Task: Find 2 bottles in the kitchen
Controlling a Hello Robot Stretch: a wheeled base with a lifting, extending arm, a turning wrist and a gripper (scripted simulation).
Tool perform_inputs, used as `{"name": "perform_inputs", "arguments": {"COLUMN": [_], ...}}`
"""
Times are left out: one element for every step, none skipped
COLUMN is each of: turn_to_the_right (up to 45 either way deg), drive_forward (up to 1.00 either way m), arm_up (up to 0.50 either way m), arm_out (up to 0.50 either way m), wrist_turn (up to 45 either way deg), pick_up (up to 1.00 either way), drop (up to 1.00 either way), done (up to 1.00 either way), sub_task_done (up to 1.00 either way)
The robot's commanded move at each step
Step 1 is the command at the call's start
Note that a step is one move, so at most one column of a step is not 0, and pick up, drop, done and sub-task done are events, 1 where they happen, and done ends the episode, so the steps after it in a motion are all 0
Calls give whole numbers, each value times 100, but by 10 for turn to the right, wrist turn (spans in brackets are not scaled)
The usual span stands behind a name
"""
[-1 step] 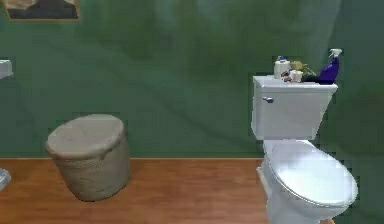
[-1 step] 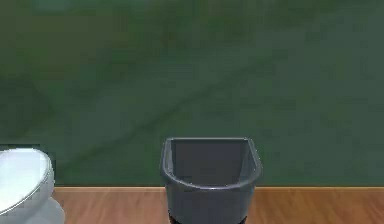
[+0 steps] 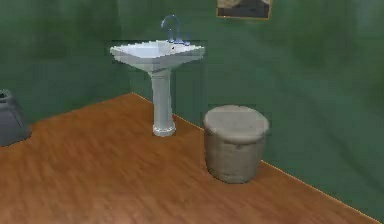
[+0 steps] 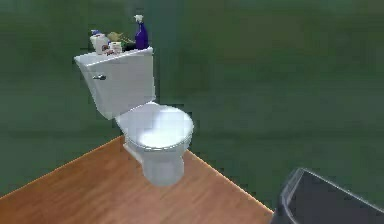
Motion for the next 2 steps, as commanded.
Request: {"name": "perform_inputs", "arguments": {"turn_to_the_right": [-450, -450], "drive_forward": [0, 0], "arm_up": [0, 0], "arm_out": [0, 0], "wrist_turn": [0, 0], "pick_up": [0, 0], "drop": [0, 0], "done": [0, 0], "sub_task_done": [0, 0]}}
